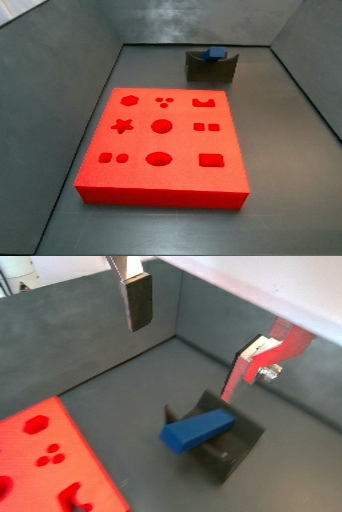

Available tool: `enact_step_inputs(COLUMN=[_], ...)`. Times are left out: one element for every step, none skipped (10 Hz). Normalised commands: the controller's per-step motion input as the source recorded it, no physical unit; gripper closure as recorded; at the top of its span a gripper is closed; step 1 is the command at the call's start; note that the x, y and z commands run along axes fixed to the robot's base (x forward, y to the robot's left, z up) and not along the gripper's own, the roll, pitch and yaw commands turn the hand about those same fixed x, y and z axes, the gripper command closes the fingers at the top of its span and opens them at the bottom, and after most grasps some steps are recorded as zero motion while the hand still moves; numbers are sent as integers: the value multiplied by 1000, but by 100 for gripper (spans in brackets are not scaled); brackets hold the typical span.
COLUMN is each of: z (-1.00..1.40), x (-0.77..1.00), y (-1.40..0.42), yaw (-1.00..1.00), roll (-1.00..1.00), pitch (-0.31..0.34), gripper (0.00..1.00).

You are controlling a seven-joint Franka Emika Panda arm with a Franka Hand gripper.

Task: Pick up the rectangle object. Move up. Place the rectangle object on the fixture. Regrasp the rectangle object. Move to above the board. Insert the rectangle object.
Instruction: Regrasp the rectangle object.

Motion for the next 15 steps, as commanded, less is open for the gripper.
enact_step_inputs(z=[6, 7, 5, -1, 1, -2, -5, -3, -5, -5, -8, -10, -10, 0, 1], x=[-3, 5, 18, 30, 42, 54, 69, 79, 93, 101, 104, 104, 102, 93, 84], y=[-17, -19, -21, -25, -28, -31, -35, -38, -41, -45, -48, -48, -51, -38, -40], yaw=[18, 20, 21, 23, 26, 30, 38, 44, 63, 84, 120, 134, 164, 186, 199], roll=[1000, 1000, 1000, 1000, 1000, 1000, 1000, 1000, 1000, 1000, 862, 734, 484, 288, 216], pitch=[-12, -5, 3, 12, 27, 41, 67, 82, 124, 159, 184, 181, 161, 133, 96], gripper=[0, 0, 0, 0, 0, 0, 0, 0, 0, 0, 0, 0, 0, 0, 0])
